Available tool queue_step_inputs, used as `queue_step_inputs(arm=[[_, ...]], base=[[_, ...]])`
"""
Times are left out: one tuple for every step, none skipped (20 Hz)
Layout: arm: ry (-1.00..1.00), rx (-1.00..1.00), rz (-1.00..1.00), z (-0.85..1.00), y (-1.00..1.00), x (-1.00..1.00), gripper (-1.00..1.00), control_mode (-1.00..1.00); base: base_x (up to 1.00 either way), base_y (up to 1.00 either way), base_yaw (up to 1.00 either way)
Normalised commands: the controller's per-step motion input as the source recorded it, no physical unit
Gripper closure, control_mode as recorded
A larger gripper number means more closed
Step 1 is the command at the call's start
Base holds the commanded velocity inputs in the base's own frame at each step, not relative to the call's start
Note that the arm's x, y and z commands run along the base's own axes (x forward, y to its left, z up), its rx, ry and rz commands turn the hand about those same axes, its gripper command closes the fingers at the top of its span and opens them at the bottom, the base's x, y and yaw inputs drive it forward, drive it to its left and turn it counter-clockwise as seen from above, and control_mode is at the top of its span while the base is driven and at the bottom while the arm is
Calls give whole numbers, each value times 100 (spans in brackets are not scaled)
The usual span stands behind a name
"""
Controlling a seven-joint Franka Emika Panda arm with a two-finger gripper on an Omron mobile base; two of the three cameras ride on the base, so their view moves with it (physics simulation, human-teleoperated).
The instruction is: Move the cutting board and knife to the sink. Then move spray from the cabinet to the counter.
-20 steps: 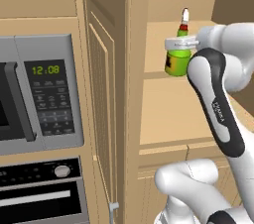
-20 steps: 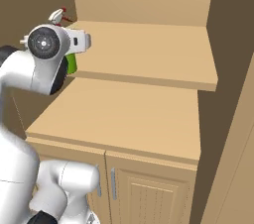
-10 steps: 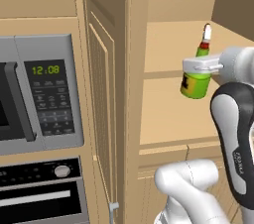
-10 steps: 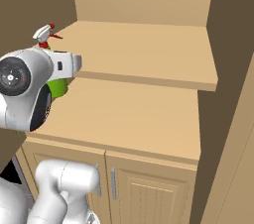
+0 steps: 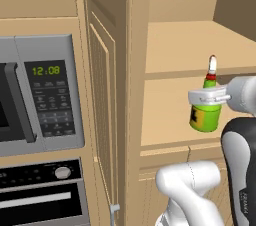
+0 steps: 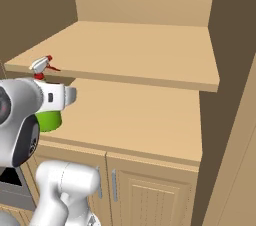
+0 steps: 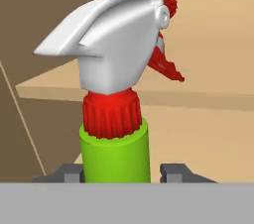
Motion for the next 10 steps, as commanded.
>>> queue_step_inputs(arm=[[26, -4, -2, -47, 0, -29, 100, -100], [27, -4, -3, -42, 0, -23, 100, -100], [29, -4, -3, -24, 0, -12, 100, -100], [18, -7, -2, 0, 0, 0, 100, -100], [1, 0, 0, 0, 0, 0, 100, -100], [0, 0, 0, 0, 0, 0, 100, -100], [0, 0, 0, 0, 0, 0, 100, -100], [0, 0, 0, 0, 0, 0, 100, -100], [0, 0, 0, 0, 0, 0, 100, -100], [0, 0, 0, 0, 0, 0, 100, -100]], base=[[0, 0, 0], [0, 0, 0], [0, 0, 0], [0, 0, 0], [0, 0, 0], [0, 0, 0], [0, 0, 0], [0, 0, 0], [0, 0, 0], [0, 0, 0]])
